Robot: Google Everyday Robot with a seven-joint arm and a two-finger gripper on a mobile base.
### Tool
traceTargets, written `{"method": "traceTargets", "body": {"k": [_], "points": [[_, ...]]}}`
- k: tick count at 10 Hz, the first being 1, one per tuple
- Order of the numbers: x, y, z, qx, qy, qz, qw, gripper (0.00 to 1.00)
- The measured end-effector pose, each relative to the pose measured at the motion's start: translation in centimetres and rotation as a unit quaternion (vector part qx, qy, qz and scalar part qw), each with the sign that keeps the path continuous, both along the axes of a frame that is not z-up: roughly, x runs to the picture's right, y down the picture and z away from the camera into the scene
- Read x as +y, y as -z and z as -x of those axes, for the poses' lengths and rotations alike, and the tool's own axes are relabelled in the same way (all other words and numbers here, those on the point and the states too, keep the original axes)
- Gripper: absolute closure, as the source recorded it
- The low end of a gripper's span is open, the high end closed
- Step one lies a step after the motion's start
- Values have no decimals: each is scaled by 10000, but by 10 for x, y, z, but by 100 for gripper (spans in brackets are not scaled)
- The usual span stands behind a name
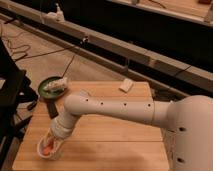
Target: Place the pepper in the ceramic cup
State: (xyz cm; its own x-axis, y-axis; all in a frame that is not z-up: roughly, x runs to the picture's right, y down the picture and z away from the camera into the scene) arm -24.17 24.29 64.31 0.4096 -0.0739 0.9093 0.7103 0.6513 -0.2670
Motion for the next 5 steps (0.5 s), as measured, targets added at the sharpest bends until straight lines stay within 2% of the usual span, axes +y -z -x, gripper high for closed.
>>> {"method": "traceTargets", "body": {"k": [3, 5], "points": [[-3, 1, 4, -6, 18, -35, 10000, 99], [0, 7, 10, -79, 69, -6, 9999, 79]]}}
